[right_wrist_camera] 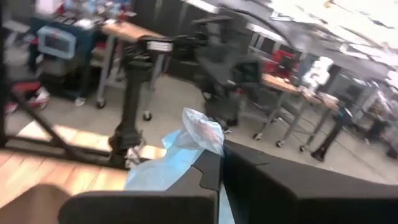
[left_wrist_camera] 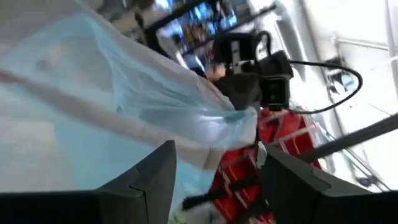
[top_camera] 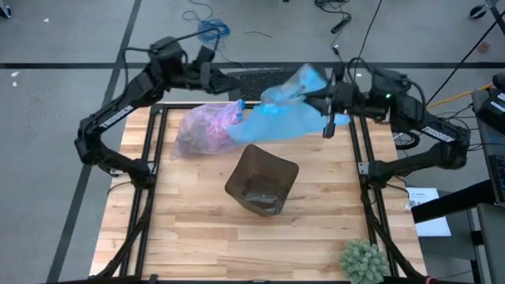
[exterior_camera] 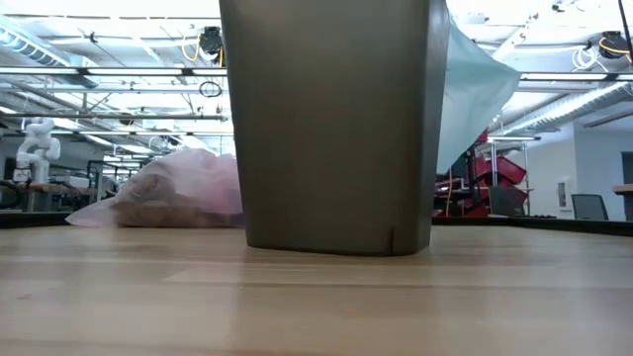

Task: Place trash/remove bag and relplace
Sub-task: Insert the new trash bag into the trash bin

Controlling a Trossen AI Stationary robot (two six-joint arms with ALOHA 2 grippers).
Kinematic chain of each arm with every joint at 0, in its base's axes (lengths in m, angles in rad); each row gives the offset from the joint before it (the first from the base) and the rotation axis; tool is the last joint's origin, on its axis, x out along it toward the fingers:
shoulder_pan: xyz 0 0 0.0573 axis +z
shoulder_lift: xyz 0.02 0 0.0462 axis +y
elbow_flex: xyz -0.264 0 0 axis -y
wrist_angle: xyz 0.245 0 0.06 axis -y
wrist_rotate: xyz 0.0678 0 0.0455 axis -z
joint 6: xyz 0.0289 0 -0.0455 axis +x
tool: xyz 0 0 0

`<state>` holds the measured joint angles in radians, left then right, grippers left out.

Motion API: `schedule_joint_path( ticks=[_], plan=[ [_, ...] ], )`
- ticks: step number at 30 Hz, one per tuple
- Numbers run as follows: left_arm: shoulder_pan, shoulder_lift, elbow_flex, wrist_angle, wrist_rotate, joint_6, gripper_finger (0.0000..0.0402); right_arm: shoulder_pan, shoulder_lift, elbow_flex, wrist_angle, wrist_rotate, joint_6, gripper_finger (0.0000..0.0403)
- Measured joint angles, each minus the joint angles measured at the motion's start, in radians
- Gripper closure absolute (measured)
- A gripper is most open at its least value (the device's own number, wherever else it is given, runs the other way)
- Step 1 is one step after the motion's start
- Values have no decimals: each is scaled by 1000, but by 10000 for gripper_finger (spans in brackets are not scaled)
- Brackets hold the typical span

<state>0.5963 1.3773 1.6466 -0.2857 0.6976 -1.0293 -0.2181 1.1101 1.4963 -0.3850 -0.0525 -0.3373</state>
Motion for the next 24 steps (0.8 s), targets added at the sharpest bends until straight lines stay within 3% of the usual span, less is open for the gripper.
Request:
schedule_joint_path(
  ticks=[6,16,24],
  plan=[
    [1,67,0,-25,86,-39,187,118,17,0,-14,-1,-126,403],
    [-62,190,0,-52,381,-185,187,170,22,0,-30,1,-139,403],
    [-104,244,0,-96,435,-188,187,169,22,0,-55,1,-139,403]
  ],
)
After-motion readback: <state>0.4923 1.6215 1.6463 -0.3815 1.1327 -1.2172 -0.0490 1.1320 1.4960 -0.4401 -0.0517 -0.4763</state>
